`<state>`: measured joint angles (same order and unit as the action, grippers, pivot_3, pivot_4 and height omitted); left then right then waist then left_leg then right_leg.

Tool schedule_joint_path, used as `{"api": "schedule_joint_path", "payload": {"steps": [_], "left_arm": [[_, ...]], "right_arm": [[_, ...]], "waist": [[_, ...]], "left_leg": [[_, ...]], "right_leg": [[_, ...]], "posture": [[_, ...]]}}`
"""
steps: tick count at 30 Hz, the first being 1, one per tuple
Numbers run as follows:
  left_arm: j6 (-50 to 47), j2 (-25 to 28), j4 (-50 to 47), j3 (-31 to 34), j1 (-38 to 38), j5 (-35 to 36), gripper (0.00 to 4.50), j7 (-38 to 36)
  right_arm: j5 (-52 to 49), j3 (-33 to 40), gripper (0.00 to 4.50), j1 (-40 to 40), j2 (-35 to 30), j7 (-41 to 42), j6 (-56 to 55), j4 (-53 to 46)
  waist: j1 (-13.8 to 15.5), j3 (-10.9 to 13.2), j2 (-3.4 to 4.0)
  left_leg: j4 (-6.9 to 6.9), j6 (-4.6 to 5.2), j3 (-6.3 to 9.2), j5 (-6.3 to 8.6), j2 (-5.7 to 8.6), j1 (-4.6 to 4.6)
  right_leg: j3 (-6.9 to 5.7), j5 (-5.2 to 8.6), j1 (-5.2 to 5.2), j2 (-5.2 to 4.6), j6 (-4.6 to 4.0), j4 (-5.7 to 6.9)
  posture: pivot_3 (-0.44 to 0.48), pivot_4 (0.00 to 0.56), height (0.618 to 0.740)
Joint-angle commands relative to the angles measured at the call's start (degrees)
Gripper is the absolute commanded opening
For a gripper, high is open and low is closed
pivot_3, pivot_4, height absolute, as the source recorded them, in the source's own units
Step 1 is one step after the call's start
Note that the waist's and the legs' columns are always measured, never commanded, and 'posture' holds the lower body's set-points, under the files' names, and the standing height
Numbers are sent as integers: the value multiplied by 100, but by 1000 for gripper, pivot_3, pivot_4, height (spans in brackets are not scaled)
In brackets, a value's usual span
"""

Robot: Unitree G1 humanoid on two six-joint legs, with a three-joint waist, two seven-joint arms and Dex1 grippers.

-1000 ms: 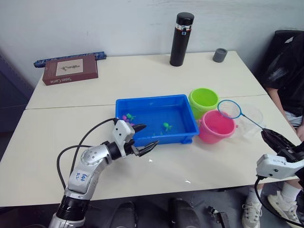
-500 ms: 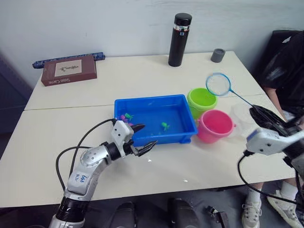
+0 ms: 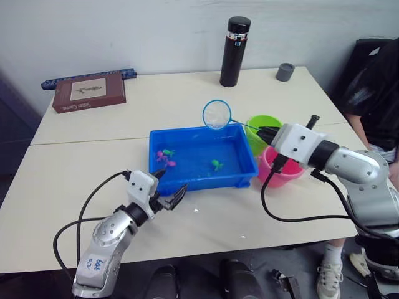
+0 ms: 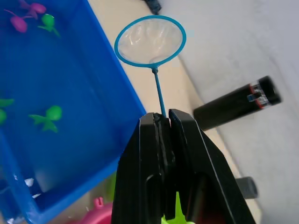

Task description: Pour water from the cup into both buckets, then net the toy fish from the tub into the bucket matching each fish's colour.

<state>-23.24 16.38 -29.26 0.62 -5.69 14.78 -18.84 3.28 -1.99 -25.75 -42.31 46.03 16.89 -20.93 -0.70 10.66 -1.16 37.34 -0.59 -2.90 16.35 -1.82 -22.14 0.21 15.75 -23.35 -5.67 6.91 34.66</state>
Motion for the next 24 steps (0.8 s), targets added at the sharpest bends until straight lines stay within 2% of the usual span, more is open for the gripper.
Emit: {"api": "schedule_joint_path", "payload": {"steps": [1, 8, 24], "left_arm": [[117, -82, -380, 135, -168, -102, 4456, 252], [311, -159, -558, 259, -760, -177, 4456, 413], [683, -380, -530, 337, -1052, -137, 4456, 563]], "right_arm": [[-187, -221, 0, -238, 19, 286, 36, 256], [-233, -710, 0, -605, 152, 620, -270, 784], [93, -1438, 0, -1249, 679, 723, -244, 2079]], "waist": [[12, 0, 0], [-18, 0, 0], [-89, 0, 0]], "left_leg": [[0, -1, -2, 0, 0, 0], [-3, -1, -8, 1, 0, 0], [-2, -2, -8, 1, -1, -3]], "right_leg": [[0, 1, -2, 1, -2, 2], [9, 1, -8, -1, -2, -2], [3, 2, -11, -3, -5, 3]], "posture": [[0, 150, 740], [0, 150, 740], [0, 150, 740]]}}
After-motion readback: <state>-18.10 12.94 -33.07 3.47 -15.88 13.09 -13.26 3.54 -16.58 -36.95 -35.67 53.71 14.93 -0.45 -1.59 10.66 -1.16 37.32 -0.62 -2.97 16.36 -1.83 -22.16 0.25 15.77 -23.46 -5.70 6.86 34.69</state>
